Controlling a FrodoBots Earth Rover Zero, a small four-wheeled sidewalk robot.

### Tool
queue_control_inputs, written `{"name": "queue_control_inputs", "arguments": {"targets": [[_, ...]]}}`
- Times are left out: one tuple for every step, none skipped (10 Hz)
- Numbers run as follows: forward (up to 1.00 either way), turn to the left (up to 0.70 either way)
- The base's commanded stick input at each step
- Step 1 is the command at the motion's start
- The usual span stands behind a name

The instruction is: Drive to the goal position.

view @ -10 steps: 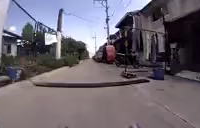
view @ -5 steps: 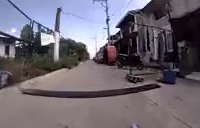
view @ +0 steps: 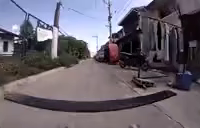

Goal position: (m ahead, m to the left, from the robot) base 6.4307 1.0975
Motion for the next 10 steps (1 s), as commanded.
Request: {"name": "queue_control_inputs", "arguments": {"targets": [[1.00, 0.02], [1.00, 0.02], [0.63, 0.01], [0.04, 0.00], [0.00, 0.00], [0.02, 0.00], [0.28, 0.02], [0.82, 0.02], [0.95, 0.02], [1.00, 0.02]]}}
